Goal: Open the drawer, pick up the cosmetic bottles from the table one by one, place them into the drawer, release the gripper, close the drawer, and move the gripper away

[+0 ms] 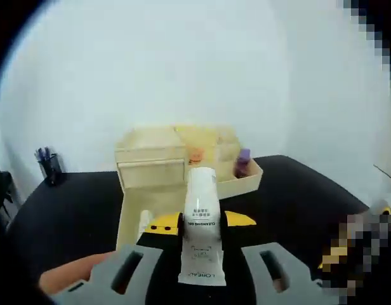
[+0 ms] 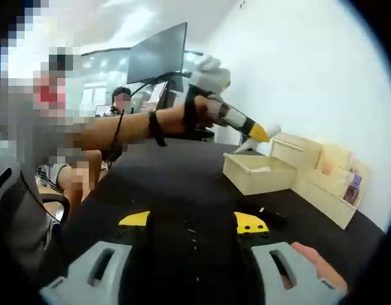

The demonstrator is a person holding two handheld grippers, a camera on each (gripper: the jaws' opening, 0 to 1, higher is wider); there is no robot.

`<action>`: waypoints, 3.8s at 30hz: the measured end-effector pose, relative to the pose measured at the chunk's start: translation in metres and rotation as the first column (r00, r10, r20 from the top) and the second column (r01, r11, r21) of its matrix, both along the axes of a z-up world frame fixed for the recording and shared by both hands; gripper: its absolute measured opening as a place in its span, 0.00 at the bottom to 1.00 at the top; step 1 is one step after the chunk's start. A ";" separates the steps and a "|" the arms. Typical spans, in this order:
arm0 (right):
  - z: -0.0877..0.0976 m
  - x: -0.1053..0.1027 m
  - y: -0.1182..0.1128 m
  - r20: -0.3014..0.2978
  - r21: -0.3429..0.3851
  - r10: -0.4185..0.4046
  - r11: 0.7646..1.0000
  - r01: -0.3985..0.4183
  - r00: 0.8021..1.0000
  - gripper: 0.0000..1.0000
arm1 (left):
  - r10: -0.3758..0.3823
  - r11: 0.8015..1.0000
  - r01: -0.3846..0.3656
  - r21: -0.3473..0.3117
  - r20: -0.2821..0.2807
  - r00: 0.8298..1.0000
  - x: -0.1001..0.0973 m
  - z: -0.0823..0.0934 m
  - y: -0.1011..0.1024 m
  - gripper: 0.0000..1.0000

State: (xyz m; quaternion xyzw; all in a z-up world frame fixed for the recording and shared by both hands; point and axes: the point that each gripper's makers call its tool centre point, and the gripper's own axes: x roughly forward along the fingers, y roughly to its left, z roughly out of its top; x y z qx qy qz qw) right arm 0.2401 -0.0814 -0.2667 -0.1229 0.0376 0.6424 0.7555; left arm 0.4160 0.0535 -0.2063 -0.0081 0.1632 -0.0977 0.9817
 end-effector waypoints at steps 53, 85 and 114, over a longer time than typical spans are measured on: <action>-0.003 -0.013 0.001 0.057 -0.032 0.024 0.999 -0.022 0.998 0.45 | 0.247 0.969 -0.233 0.085 -0.239 0.939 0.061 -0.107 0.025 0.19; -0.008 0.007 -0.002 0.057 -0.039 -0.045 0.998 0.048 0.997 0.46 | 0.052 0.997 -0.052 -0.051 -0.003 0.999 0.019 -0.018 0.038 0.38; -0.029 0.063 -0.014 -0.005 0.041 -0.290 0.956 0.290 0.957 0.47 | -0.303 0.953 0.303 0.025 0.131 0.944 -0.032 -0.050 0.078 0.93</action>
